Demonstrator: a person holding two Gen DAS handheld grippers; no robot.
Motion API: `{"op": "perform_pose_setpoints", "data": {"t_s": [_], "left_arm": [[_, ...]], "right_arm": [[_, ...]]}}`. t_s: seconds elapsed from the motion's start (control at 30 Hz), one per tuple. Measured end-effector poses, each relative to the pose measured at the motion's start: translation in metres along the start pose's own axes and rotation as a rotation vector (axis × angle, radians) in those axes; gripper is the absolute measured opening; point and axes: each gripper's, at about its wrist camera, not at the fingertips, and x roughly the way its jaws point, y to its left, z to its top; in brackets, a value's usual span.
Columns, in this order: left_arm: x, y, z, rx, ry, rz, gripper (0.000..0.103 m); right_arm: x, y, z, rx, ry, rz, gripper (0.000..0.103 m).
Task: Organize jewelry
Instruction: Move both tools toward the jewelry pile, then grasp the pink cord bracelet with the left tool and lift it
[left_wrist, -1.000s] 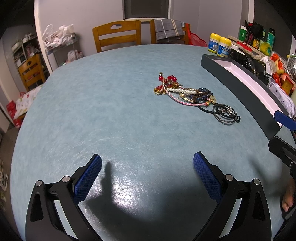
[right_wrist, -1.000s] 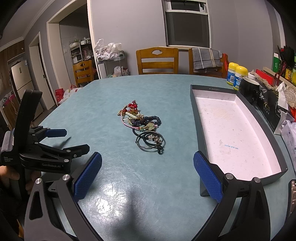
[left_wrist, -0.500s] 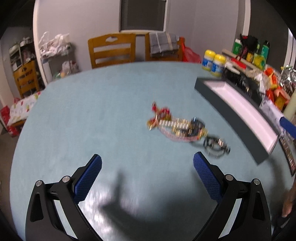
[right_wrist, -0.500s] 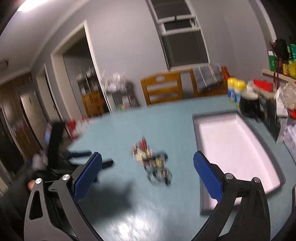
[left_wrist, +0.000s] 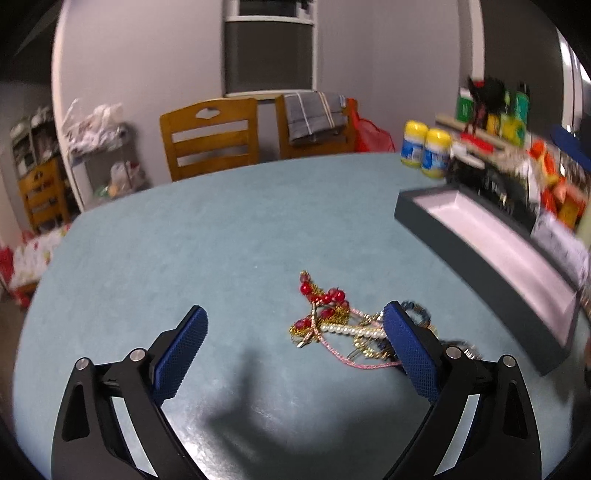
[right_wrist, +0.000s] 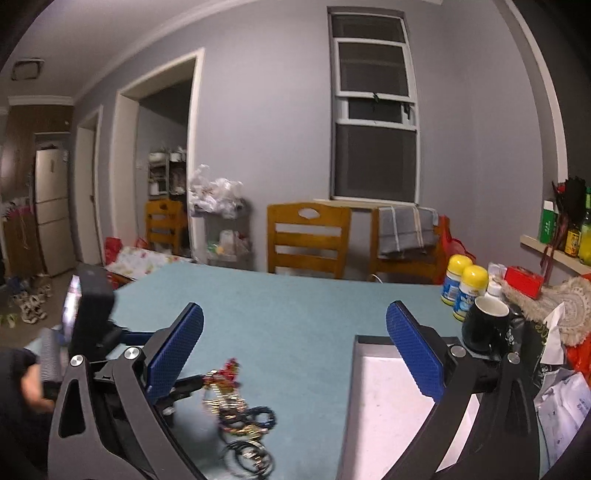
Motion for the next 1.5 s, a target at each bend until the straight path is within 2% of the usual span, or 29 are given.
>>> {"op": "perform_pose_setpoints", "data": {"t_s": [0.07, 0.1, 0.13, 0.2, 0.27, 0.3, 0.4, 0.47, 0.63, 0.7, 0.73, 0.83, 1.07, 1.3, 1.5], "left_arm": [[0.007, -0.002, 0.001, 0.016, 0.038, -0.023, 0.092], [0.011, -0.002, 0.001, 0.016, 0.061, -0.041, 0.082], [0.019, 0.0, 0.001, 0.005, 0.102, -0.071, 0.066], [0.031, 0.006, 0.0, -0.021, 0.167, -0.084, 0.049], [0.038, 0.009, 0.0, -0.023, 0.194, -0.097, 0.046], [0.039, 0.009, -0.001, -0.017, 0.196, -0.103, 0.039], [0.04, 0.008, 0.002, -0.001, 0.18, -0.095, 0.037], [0.042, 0.006, 0.003, 0.012, 0.18, -0.118, 0.036], [0.048, 0.003, 0.007, 0.032, 0.19, -0.136, 0.015], [0.049, 0.006, 0.006, 0.027, 0.183, -0.139, 0.012], [0.047, 0.008, 0.006, 0.022, 0.179, -0.148, 0.005], [0.045, 0.008, 0.006, 0.026, 0.166, -0.165, 0.005], [0.017, 0.013, 0.017, 0.012, 0.044, -0.154, 0.005], [-0.009, 0.018, 0.028, -0.013, -0.047, -0.161, 0.005], [-0.044, 0.024, 0.037, -0.03, -0.144, -0.178, 0.004]], "right_arm": [[0.012, -0.006, -0.007, 0.02, 0.013, 0.026, 0.098], [0.016, -0.009, -0.01, 0.034, 0.011, 0.04, 0.098], [0.02, -0.011, -0.013, 0.046, 0.008, 0.044, 0.098], [0.02, -0.013, -0.015, 0.047, 0.011, 0.063, 0.098], [0.014, -0.012, -0.015, 0.025, -0.026, 0.062, 0.098], [0.011, -0.013, -0.014, 0.02, -0.038, 0.059, 0.098], [0.01, -0.016, -0.011, 0.049, -0.042, 0.094, 0.098], [0.012, -0.017, -0.013, 0.06, -0.025, 0.1, 0.098], [0.017, -0.017, -0.014, 0.054, -0.004, 0.102, 0.098], [0.017, -0.018, -0.014, 0.057, -0.002, 0.105, 0.098], [0.017, -0.017, -0.015, 0.059, -0.001, 0.105, 0.098], [0.017, -0.018, -0.016, 0.065, 0.0, 0.109, 0.098], [0.014, -0.017, -0.016, 0.082, 0.003, 0.16, 0.098], [0.03, -0.012, -0.022, 0.181, 0.109, 0.283, 0.098], [0.045, 0.024, -0.036, 0.088, 0.199, 0.311, 0.098]]}}
